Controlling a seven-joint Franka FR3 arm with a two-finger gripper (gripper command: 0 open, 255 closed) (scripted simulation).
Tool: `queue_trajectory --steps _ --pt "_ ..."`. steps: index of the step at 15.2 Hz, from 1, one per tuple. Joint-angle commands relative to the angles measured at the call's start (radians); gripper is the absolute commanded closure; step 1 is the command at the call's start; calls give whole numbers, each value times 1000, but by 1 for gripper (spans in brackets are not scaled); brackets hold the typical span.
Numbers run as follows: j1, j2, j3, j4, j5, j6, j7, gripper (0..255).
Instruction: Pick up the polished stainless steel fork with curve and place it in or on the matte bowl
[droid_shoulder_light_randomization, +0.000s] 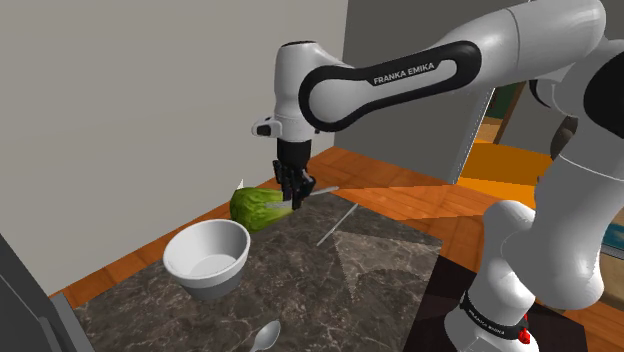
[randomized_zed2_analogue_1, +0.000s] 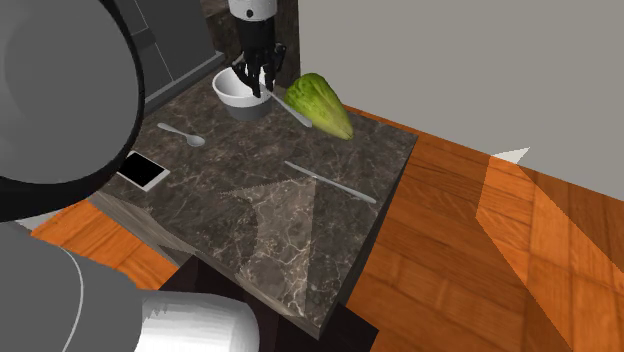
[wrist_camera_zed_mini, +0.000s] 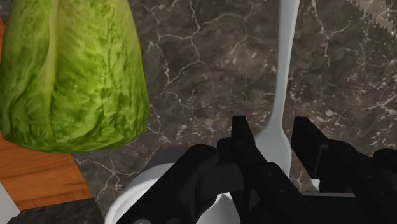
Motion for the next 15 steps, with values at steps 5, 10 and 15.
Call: queue_trajectory --steps 5,10,15 --pt "37 200 38 243 17 -41 71 255" --pt "64 387 61 496 22 -105 125 255" --pt "90 604 77 823 21 -213 174 255"
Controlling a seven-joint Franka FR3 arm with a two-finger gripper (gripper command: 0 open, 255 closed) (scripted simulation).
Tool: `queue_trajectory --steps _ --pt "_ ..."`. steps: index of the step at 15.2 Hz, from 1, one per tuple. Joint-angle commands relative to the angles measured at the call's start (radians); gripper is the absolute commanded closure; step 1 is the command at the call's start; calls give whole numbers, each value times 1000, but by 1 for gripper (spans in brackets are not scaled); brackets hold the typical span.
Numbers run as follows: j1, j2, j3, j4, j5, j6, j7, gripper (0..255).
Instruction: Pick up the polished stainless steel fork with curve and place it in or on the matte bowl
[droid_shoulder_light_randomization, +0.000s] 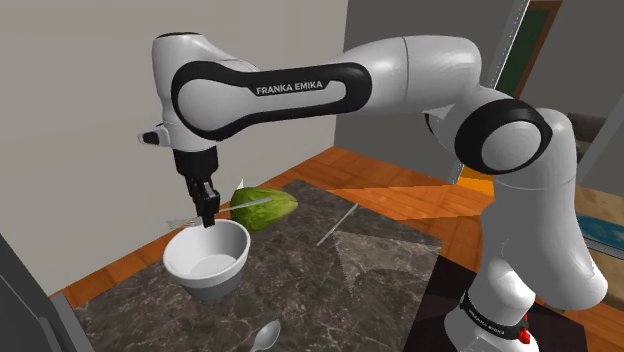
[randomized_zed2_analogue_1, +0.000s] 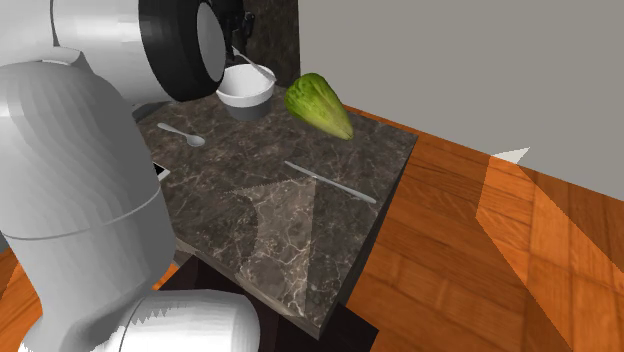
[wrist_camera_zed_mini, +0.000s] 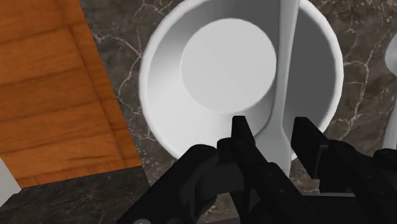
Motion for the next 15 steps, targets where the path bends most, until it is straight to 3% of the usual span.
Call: queue_trajectory --steps 1,15 --pt "3 43 2 55 0 -12 7 255" --pt "5 47 2 -118 2 165 -1 255"
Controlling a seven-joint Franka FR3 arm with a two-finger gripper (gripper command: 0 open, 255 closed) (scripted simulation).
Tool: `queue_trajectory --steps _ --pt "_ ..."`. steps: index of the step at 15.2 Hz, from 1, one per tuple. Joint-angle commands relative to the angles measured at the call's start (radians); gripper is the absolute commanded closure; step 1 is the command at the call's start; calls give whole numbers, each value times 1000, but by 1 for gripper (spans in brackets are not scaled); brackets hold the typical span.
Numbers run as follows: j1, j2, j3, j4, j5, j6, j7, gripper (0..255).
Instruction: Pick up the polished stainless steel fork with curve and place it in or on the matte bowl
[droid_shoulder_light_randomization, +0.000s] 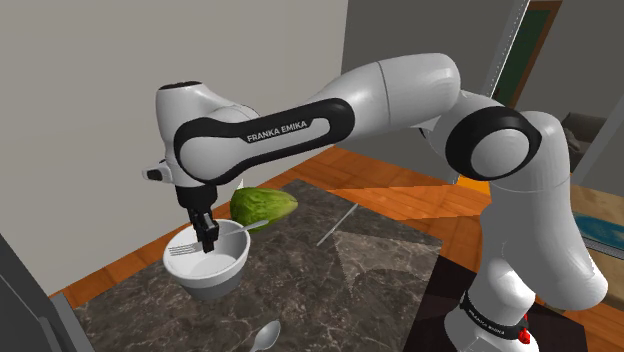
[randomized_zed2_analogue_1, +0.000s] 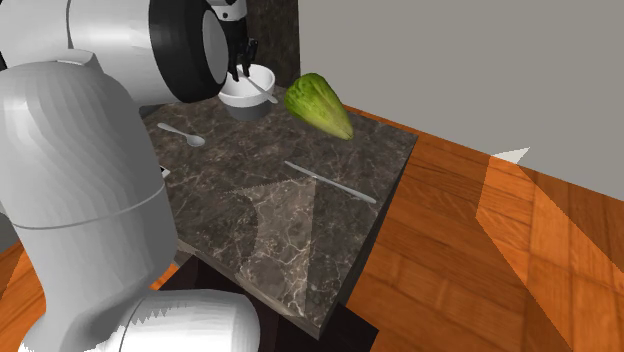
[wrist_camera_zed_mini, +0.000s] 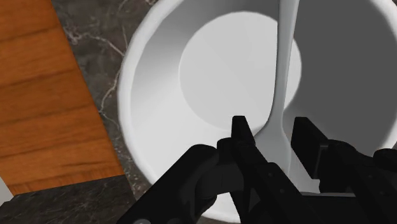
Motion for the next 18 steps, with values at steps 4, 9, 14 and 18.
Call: queue_trajectory --steps 4,9,14,18 --pt "0 2 0 -6 0 8 -1 255" --pt "0 2 0 -6 0 8 -1 0" --pt "-1 -3 0 19 0 -22 0 0" --pt "-4 -10 -1 102 -1 -112 1 0"
